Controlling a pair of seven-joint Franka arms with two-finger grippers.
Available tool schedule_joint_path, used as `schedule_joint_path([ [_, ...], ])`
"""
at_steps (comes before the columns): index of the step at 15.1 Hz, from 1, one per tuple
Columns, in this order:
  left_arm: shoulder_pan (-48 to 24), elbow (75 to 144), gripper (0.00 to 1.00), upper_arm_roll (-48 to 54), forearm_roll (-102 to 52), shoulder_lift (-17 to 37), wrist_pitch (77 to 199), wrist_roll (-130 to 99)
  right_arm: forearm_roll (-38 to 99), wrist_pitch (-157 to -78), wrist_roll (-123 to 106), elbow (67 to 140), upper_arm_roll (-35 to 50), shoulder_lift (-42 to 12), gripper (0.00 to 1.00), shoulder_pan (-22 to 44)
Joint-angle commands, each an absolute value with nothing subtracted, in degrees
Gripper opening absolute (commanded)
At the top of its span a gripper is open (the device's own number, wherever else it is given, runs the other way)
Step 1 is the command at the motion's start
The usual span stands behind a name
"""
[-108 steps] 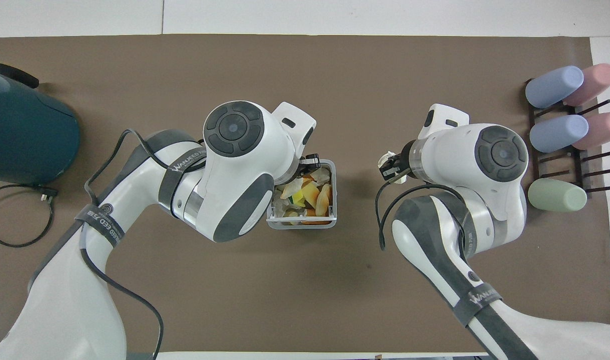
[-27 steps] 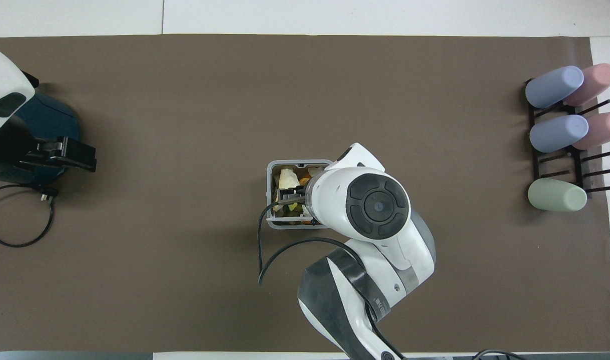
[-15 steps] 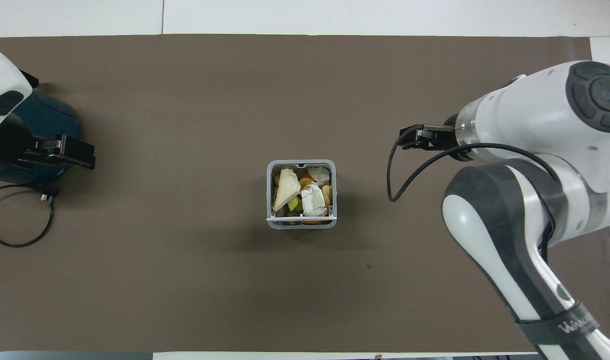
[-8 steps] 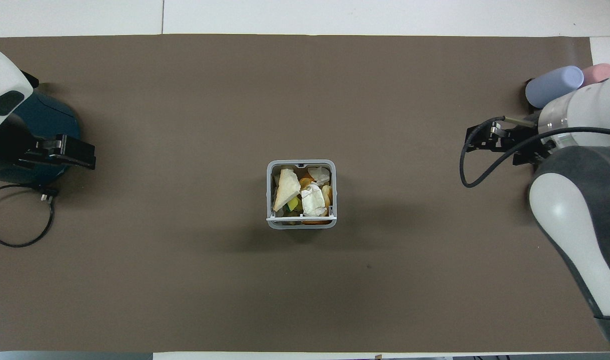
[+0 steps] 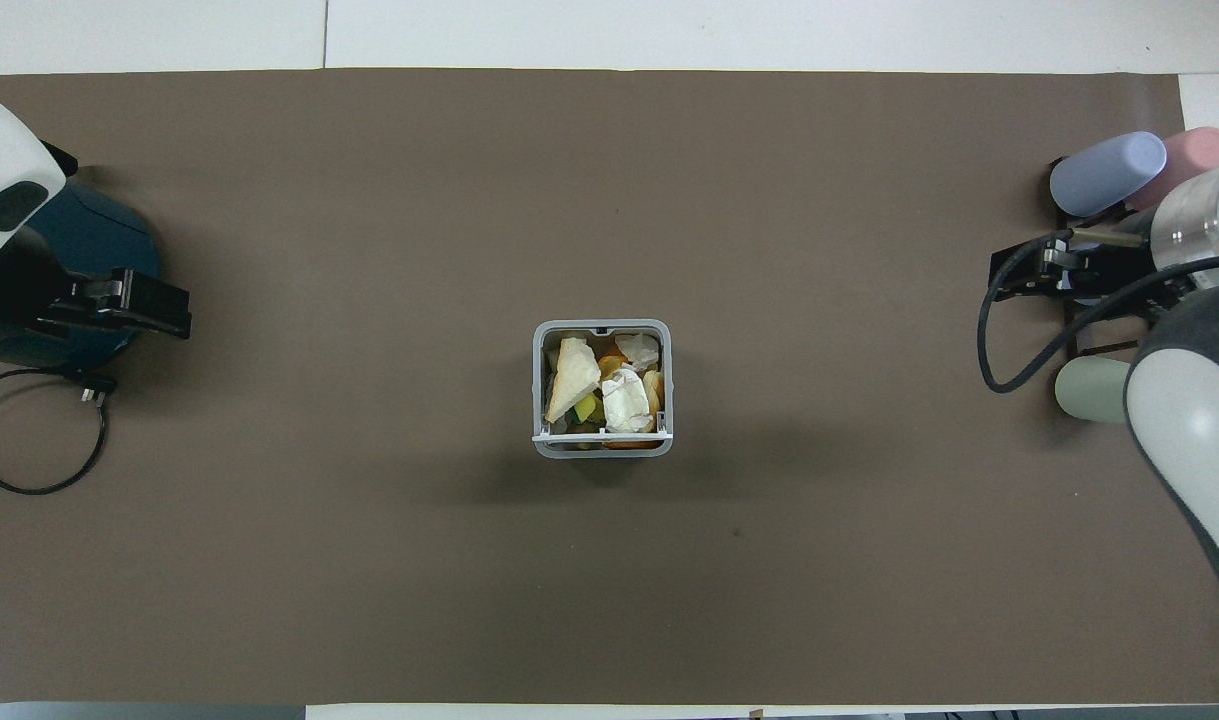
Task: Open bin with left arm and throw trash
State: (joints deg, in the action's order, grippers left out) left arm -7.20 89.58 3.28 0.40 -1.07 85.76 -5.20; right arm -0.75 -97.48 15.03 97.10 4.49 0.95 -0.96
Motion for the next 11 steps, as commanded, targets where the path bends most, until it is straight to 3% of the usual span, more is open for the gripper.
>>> schedule_joint_path([
  [1, -7.4, 90.9, 1.0, 3.0, 0.3, -1.9, 86.8, -4.6, -1.8, -92.1, 14.0, 89.3, 4.8, -2.6, 1.0, -1.8],
  [11, -7.2, 90.9, 1.0, 3.0, -0.3, -1.8, 86.8, -4.7, -1.5, -88.8, 11.2, 91.9, 4.7, 0.4, 1.0, -1.6],
])
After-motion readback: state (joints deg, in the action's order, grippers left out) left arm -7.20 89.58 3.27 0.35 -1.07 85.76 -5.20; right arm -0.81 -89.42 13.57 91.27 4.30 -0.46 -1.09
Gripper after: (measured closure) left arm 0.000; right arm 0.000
